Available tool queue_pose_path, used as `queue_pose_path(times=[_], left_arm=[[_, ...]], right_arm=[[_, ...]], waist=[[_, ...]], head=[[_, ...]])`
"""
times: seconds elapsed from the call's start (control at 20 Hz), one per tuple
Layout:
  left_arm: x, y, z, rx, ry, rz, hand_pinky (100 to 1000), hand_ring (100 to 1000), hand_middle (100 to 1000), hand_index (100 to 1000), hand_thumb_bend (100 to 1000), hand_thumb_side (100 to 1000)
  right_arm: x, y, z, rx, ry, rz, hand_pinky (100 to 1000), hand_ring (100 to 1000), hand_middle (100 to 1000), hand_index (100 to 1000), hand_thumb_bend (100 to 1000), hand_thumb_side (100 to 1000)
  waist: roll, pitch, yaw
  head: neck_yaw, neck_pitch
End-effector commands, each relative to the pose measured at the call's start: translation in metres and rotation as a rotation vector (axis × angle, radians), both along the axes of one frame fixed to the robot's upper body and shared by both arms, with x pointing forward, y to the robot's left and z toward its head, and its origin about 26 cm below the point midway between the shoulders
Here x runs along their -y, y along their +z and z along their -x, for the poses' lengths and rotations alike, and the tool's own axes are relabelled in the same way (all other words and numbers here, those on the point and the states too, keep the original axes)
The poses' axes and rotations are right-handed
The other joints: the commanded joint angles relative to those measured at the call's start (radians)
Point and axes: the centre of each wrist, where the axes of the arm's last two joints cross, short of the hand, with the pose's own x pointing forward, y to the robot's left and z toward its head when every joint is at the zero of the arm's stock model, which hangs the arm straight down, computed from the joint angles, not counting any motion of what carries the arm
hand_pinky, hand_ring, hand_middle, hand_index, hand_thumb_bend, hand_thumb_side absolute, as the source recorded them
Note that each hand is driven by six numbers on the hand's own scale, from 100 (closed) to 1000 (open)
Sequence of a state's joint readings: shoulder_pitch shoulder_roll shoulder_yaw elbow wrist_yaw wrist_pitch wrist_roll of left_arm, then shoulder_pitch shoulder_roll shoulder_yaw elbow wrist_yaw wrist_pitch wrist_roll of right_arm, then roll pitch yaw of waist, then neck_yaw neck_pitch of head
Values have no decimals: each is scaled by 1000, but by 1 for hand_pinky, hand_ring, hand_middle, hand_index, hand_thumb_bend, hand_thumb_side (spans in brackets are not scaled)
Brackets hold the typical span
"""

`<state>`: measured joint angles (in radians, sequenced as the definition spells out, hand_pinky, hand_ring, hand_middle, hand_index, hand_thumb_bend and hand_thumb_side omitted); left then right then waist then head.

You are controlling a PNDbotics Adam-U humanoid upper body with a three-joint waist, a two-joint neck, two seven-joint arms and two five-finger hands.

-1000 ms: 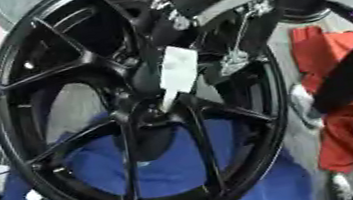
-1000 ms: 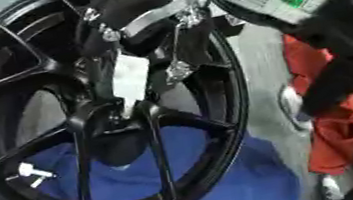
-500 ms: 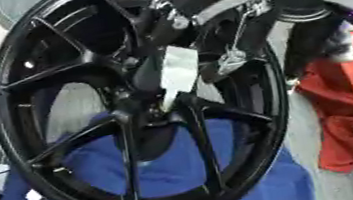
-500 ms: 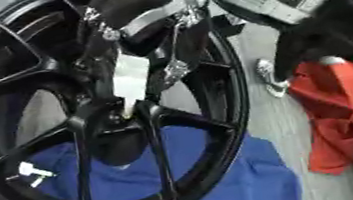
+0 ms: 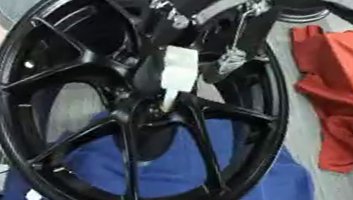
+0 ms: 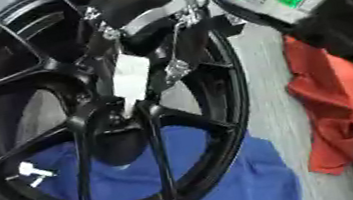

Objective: Pull the pin out of the wheel hub.

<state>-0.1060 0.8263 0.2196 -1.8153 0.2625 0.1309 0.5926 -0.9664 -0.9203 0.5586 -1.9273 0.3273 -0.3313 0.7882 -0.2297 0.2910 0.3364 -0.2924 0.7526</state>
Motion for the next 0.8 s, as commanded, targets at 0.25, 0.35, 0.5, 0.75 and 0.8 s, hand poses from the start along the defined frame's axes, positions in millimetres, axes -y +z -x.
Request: queue_pose_path(times=[0.25,0.35,0.5,0.75,0.8], left_arm=[[1,11,3,26,-8,-23,857,791,712,803,409,806],[1,10,3,26,-9,-23,858,791,712,804,407,807],[2,10,3,23,-10,-22,858,791,713,804,405,809],[2,9,4,24,-9,-22,859,792,712,803,403,810],[2,9,4,24,-9,-22,859,792,712,803,402,810]], right_arm=[[5,4,-7,8,-16,5,815,776,654,714,444,100],[5,3,-9,3,-16,3,814,776,659,718,444,100],[5,1,-10,-2,-16,0,814,777,673,727,445,100],[6,-1,-15,-5,-24,2,812,772,654,713,442,100],[6,-2,-16,-6,-24,0,810,768,644,706,442,100]], waist=[[13,-9,4],[12,-8,5],[12,-6,7],[11,-3,10],[11,-2,11]], head=[[-4,-19],[-5,-21],[-6,-24],[-9,-29],[-9,-29]])
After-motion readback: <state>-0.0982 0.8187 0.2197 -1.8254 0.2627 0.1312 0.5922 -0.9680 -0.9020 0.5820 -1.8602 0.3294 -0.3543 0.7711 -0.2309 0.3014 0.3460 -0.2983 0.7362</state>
